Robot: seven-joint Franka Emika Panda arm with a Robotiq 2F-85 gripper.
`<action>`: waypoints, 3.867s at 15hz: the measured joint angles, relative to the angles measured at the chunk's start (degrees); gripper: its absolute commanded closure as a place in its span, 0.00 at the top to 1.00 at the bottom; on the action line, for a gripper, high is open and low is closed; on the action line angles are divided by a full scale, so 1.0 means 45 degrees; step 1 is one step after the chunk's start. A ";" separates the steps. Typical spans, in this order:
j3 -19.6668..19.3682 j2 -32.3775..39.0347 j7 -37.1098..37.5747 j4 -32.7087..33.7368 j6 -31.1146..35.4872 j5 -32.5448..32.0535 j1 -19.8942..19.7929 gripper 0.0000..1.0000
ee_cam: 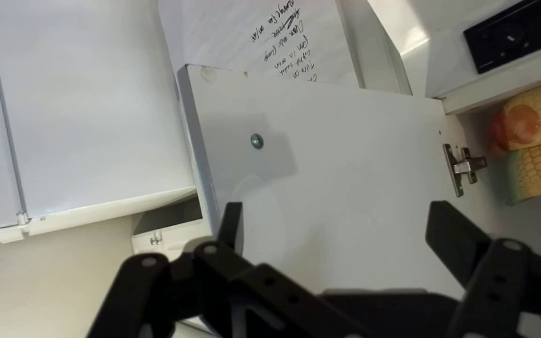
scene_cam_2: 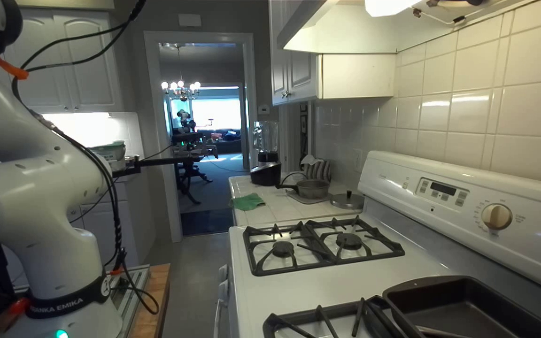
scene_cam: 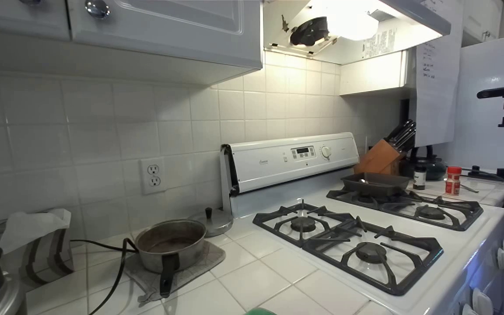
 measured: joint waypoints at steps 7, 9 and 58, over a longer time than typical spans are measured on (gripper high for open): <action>-0.0346 -0.0374 -0.0904 -0.0002 0.0000 0.0085 -0.0078 1.00; -0.0563 -0.0420 -0.1318 -0.0002 0.0063 0.0292 -0.0076 1.00; -0.2102 0.2090 -0.8953 0.0468 0.2820 1.0144 0.4388 1.00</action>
